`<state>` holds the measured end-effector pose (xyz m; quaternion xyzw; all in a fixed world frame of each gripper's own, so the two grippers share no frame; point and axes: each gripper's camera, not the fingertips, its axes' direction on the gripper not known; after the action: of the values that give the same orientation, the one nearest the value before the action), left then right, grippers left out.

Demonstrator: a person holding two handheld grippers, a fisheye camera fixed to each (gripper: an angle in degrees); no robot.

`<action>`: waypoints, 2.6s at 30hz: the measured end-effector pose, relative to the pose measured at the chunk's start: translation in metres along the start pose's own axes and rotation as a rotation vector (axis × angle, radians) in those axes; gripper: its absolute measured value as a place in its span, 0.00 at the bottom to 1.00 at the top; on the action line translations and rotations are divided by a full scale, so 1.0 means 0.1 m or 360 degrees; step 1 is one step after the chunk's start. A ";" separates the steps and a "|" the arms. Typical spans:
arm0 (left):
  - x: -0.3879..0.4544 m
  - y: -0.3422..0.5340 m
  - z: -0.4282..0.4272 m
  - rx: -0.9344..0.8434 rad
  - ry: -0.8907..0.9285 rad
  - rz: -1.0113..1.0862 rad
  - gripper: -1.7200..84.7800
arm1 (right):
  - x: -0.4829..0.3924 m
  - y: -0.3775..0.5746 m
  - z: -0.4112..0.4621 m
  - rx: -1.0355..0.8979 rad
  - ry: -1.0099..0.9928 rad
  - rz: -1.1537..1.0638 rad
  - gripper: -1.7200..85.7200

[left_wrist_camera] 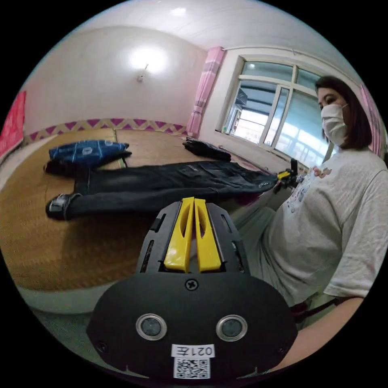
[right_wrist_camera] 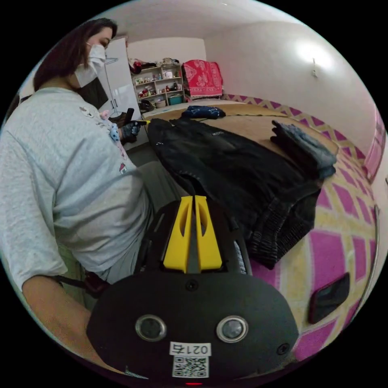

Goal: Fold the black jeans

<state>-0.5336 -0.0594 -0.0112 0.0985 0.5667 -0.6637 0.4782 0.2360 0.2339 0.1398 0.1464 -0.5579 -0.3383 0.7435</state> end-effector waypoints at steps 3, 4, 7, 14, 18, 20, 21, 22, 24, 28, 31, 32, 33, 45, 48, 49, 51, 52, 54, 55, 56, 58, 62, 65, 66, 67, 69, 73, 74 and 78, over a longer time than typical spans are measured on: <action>-0.16 0.29 0.04 -0.0016 0.0009 -0.0180 0.01 | 0.09 0.22 0.19 0.0030 -0.0062 0.0168 0.02; -0.26 0.36 0.00 0.0017 -0.0018 -0.0292 0.01 | 0.10 0.24 0.21 0.0029 -0.0060 0.0194 0.02; -0.46 0.49 -0.42 0.0374 0.0032 -0.0491 0.01 | 0.12 0.23 0.23 -0.0118 -0.0113 0.0229 0.04; -0.72 -0.08 -0.40 0.0060 -0.0589 -0.0596 0.07 | 0.38 -0.08 -0.41 0.0196 0.0116 0.0195 0.06; -0.94 -0.31 -0.11 -0.0189 -0.0875 -0.0697 0.05 | 0.71 -0.32 0.01 0.0100 0.0358 0.0302 0.03; -1.13 -0.38 -0.16 -0.0185 -0.0847 -0.0846 0.02 | 0.85 -0.29 0.25 -0.0039 0.0388 0.0371 0.02; -1.17 -0.39 -0.17 -0.0187 -0.0860 -0.0853 0.01 | 0.92 -0.22 0.34 -0.0099 0.0409 0.0449 0.02; -1.22 -0.42 -0.18 -0.0199 -0.0865 -0.0827 0.01 | 0.96 -0.18 0.36 -0.0106 0.0390 0.0472 0.01; -1.30 -0.43 -0.20 -0.0196 -0.0839 -0.0835 0.01 | 0.98 -0.11 0.31 -0.0020 0.0366 0.0460 0.01; -1.37 -0.32 -0.33 -0.0101 -0.0734 -0.0942 0.01 | 0.94 -0.16 0.37 -0.0115 0.0446 0.0408 0.01; -1.29 -0.20 -0.43 -0.0037 -0.0712 -0.0932 0.01 | 0.94 -0.18 0.30 -0.0169 0.0468 0.0448 0.01; -1.23 -0.17 -0.47 -0.0024 -0.0723 -0.0913 0.01 | 0.95 -0.18 0.21 -0.0104 0.0470 0.0486 0.01; -1.19 -0.15 -0.49 -0.0012 -0.0731 -0.0901 0.01 | 0.97 -0.17 0.10 -0.0015 0.0506 0.0532 0.01; -0.31 0.01 -0.71 0.0181 -0.0610 -0.0720 0.01 | 1.52 -0.15 -0.07 -0.0037 0.0725 0.0855 0.02; -0.17 0.04 -0.67 0.0203 -0.0558 -0.0726 0.01 | 1.79 -0.14 -0.06 -0.0012 0.0631 0.1044 0.06; -0.13 0.04 -0.64 0.0195 -0.0545 -0.0723 0.01 | 1.86 -0.13 -0.07 0.0000 0.0582 0.1077 0.07; -0.07 0.04 -0.60 0.0181 -0.0528 -0.0718 0.01 | 2.13 -0.08 -0.07 0.0023 0.0416 0.1202 0.08; -0.03 0.05 -0.57 0.0174 -0.0515 -0.0719 0.01 | 2.19 -0.07 -0.07 0.0032 0.0396 0.1231 0.07; 0.02 0.06 -0.54 0.0166 -0.0500 -0.0719 0.01 | 2.41 -0.08 0.02 -0.0029 0.0243 0.1275 0.07; 0.06 0.08 -0.52 0.0155 -0.0498 -0.0717 0.01 | 2.46 -0.09 0.06 -0.0062 0.0178 0.1286 0.07; 0.10 0.10 -0.50 0.0149 -0.0500 -0.0722 0.01 | 2.54 -0.10 0.11 -0.0103 0.0109 0.1312 0.09; 0.14 0.14 -0.50 0.0154 -0.0484 -0.0734 0.01 | 2.58 -0.15 0.10 -0.0165 0.0141 0.1301 0.08; 0.23 0.26 -0.53 0.0188 -0.0460 -0.0772 0.01 | 2.66 -0.15 -0.01 -0.0203 0.0221 0.1324 0.07; 0.27 0.37 -0.55 0.0215 -0.0436 -0.0821 0.01 | 2.77 -0.10 0.03 -0.0163 0.0106 0.1386 0.10; 0.28 0.39 -0.55 0.0219 -0.0428 -0.0831 0.01 | 2.77 -0.11 0.00 -0.0139 0.0120 0.1396 0.11; 0.29 0.42 -0.55 0.0220 -0.0415 -0.0845 0.01 | 2.77 -0.12 -0.03 -0.0126 0.0152 0.1393 0.11; 0.33 0.46 -0.55 0.0213 -0.0418 -0.0855 0.01 | 2.77 -0.14 -0.08 -0.0157 0.0293 0.1385 0.12; 0.41 0.52 -0.58 0.0209 -0.0421 -0.0846 0.01 | 2.95 -0.04 0.03 -0.0165 0.0017 0.1403 0.11; 0.43 0.54 -0.59 0.0206 -0.0419 -0.0847 0.01 | 3.00 -0.02 0.03 -0.0148 -0.0042 0.1421 0.11; 0.45 0.60 -0.58 0.0216 -0.0403 -0.0875 0.01 | 3.14 0.01 0.25 -0.0170 -0.0319 0.1417 0.04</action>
<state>-0.5366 -0.0284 -0.1003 -0.1104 0.4625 -0.8114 0.3398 0.2599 0.0295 0.3780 -0.1796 -0.6175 -0.0266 0.7653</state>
